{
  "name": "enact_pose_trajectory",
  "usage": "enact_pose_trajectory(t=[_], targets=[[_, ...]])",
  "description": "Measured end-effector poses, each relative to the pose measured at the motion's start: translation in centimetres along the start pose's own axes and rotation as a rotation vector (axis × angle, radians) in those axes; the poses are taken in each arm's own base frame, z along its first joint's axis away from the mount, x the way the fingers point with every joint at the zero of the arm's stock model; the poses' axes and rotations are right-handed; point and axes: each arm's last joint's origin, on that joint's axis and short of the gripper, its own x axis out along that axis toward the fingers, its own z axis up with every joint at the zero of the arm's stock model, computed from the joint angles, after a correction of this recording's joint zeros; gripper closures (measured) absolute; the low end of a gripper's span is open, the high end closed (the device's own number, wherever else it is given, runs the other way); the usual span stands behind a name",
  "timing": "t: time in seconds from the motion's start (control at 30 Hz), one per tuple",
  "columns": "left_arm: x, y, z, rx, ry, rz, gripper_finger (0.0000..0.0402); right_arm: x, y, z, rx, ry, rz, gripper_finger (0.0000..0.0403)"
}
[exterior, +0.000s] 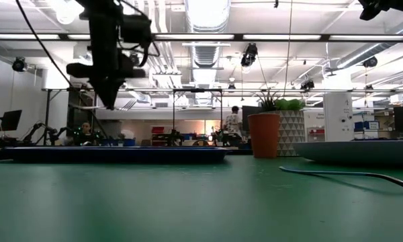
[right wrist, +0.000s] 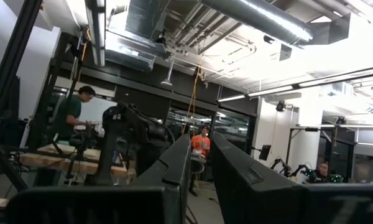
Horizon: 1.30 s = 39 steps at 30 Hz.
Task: Pick and place plate/cup/fork/spoon on tray
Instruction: Put the orange fork on the blue tray
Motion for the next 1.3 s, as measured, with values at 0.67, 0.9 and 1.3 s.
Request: enact_pose_trajectory(t=[0.67,0.9,1.3], targets=[[5.7,4.6,-0.9,-0.095,0.191,0.129,0.0401,0.0,0.0,0.0,0.000,0.001,0.000,0.0351],[6.9,5.3,-1.3,-0.125,0.197,0.139,0.0401,0.0,0.0,0.0,0.000,0.001,0.001,0.0351],[8.9,6.3,-0.3,-0.185,0.087,0.087,0.0401,0.0,0.0,-0.1,-0.008,0.006,0.002,0.0351]])
